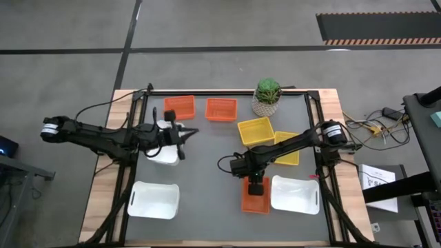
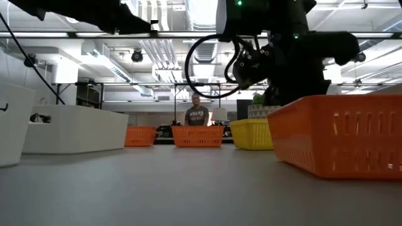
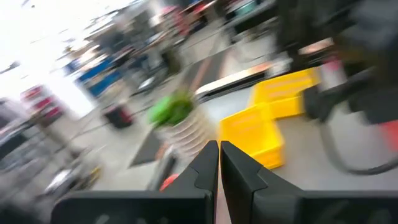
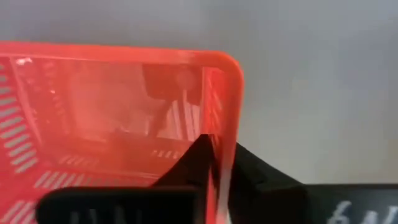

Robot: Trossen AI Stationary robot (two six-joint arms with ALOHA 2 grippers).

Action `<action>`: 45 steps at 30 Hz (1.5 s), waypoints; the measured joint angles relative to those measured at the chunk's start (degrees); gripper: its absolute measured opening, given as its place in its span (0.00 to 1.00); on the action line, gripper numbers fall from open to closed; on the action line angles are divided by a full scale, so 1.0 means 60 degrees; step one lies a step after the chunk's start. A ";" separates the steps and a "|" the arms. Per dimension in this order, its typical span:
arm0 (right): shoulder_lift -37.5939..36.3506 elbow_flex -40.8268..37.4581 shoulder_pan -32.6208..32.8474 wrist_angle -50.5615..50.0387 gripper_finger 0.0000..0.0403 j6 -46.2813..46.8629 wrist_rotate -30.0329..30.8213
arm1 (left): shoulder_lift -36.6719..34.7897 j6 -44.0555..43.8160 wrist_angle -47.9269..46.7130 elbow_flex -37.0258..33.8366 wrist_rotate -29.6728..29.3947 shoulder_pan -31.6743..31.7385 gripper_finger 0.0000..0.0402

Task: Stack baskets by color
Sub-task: Stack the bottom orange bin on top of the top right orange bin

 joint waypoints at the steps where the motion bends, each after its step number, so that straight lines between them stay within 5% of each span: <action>1: -0.0037 0.0000 0.0000 0.0018 0.04 0.0186 -0.0001 | 0.0000 -0.0043 -0.0003 -0.0006 -0.0403 0.0000 0.00; 9: -0.0280 0.0286 -0.0241 0.0062 0.02 0.2574 0.0072 | 0.0000 -0.0058 -0.0092 -0.0047 -0.2116 0.0004 0.00; 21: -0.0465 0.2159 -0.1968 -0.0139 0.02 0.5474 -0.0038 | 0.0000 -0.0032 -0.0325 -0.0079 -0.3060 -0.0050 0.00; 30: -0.0449 0.4159 -0.4310 -0.0478 0.02 0.5744 0.0117 | -0.0588 0.3015 0.0609 0.0161 -0.3764 -0.0058 0.00; 40: 0.0031 0.6502 -0.6139 -0.0397 0.02 0.5744 0.2065 | -0.1817 0.2956 0.0244 -0.0323 -0.3859 -0.0058 0.00; 45: 0.0756 0.7394 -0.6464 -0.0426 0.02 0.5434 0.2265 | -0.2427 0.3005 0.0303 -0.0396 -0.3859 -0.0058 0.00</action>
